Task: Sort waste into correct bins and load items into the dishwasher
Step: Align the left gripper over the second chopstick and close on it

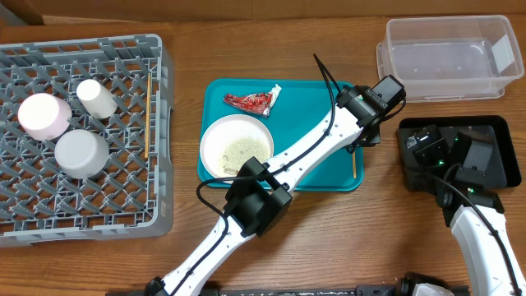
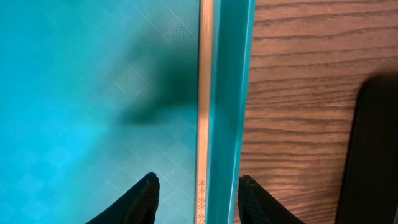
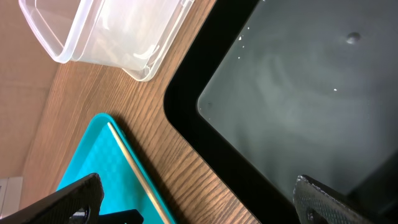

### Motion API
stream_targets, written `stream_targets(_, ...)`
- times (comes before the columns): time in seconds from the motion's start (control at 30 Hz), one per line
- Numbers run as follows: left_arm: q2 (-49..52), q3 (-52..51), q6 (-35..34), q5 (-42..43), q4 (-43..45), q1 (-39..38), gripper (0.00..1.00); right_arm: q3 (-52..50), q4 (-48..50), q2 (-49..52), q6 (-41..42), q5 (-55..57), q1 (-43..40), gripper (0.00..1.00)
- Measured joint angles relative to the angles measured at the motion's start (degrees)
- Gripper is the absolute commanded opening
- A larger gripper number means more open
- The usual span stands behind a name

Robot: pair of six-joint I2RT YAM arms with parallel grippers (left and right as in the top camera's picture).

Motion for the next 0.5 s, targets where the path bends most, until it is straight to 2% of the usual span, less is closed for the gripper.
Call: stream_targets(0.5, 0.0, 0.0, 0.0, -2.5, -0.2, 0.0, 0.43, 0.0, 0.0, 0.0, 0.0, 0.0, 0.0, 1.0)
